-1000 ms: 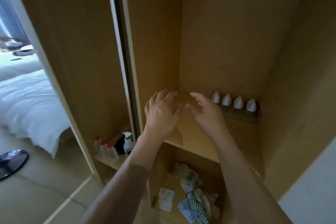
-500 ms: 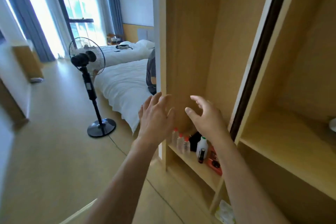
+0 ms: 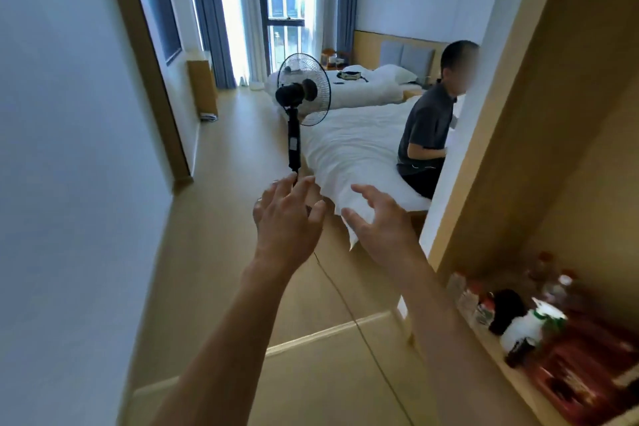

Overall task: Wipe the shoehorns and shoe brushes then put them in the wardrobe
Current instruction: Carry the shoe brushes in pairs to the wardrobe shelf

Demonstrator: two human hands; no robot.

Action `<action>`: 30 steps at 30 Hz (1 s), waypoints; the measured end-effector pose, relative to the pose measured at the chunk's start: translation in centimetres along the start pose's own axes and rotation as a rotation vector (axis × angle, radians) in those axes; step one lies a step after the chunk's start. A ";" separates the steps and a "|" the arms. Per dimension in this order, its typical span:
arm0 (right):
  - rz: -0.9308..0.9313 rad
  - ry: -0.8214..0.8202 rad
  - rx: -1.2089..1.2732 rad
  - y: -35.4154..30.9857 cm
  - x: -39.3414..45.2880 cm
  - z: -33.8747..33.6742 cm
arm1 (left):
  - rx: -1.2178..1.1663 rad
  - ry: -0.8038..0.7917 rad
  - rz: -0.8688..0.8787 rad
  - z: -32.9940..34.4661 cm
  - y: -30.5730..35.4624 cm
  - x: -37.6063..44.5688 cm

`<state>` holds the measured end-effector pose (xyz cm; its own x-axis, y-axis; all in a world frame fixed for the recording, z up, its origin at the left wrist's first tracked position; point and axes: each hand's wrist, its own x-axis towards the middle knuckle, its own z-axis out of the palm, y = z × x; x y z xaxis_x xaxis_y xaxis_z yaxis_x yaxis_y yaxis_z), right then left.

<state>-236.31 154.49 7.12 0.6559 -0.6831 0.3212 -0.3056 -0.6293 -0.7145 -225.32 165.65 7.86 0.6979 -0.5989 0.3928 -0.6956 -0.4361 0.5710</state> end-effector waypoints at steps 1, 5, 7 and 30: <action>-0.021 -0.020 -0.005 -0.4 1.0 1.3 | 0.012 0.007 -0.025 -0.3 -1.2 0.7; -0.074 -0.086 0.023 -1.6 6.0 5.9 | 0.059 0.051 -0.103 -1.2 -5.4 4.2; -0.085 -0.097 0.038 -2.1 8.9 8.1 | 0.084 0.084 -0.129 -1.5 -7.1 6.6; -0.265 -0.288 0.163 -4.8 44.8 26.9 | 0.164 0.286 -0.315 1.1 -23.4 39.7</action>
<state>-186.88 136.89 8.25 0.8704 -0.3593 0.3367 -0.0023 -0.6868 -0.7269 -181.50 151.37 9.30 0.8830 -0.2205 0.4145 -0.4434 -0.6817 0.5819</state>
